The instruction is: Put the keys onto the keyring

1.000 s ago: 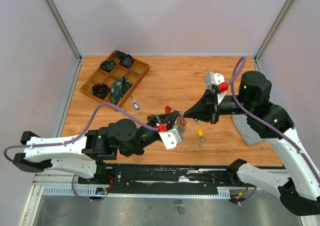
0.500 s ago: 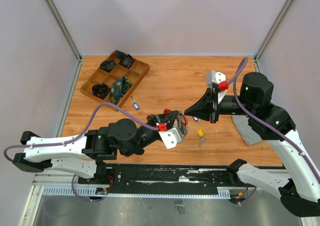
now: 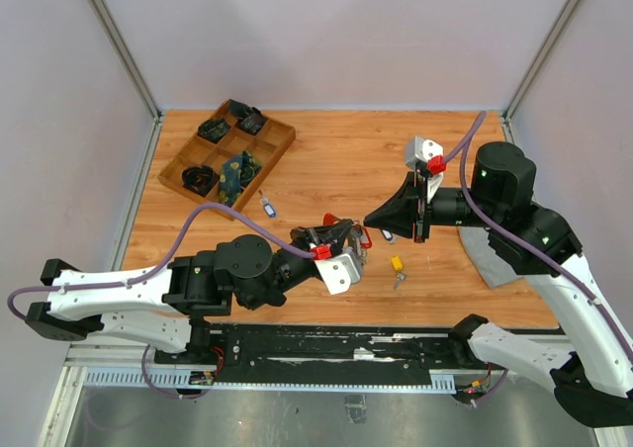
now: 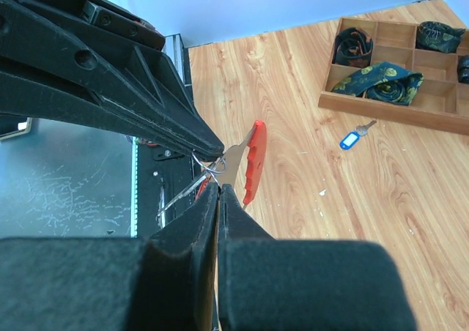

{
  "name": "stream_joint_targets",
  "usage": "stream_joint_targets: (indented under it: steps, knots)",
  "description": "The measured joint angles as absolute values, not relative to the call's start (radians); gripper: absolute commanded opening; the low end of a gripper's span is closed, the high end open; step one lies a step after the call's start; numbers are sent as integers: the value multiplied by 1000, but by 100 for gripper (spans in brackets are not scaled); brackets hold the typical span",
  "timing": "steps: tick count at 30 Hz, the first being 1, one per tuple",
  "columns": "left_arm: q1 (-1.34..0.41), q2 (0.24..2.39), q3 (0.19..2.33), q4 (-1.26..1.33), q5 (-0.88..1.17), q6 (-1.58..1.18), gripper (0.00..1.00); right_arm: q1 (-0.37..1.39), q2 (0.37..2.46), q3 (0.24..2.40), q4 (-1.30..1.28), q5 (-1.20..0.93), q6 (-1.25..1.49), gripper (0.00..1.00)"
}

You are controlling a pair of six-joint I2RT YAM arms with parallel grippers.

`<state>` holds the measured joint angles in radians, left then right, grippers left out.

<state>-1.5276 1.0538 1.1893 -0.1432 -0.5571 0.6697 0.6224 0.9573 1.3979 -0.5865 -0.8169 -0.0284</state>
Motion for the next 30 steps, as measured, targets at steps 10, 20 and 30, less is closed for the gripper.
stream_joint_targets:
  steps: [10,20,30]
  knots:
    - [-1528,1054,1189,-151,-561,669,1,622,965,1399,-641,-771,-26,1]
    - [-1528,1054,1189,-150,-559,668,0,622,974,1400,-665,-752,-27,1]
    - [-1529,1040,1189,-143,-564,641,0,622,954,1482,-745,-704,-103,1]
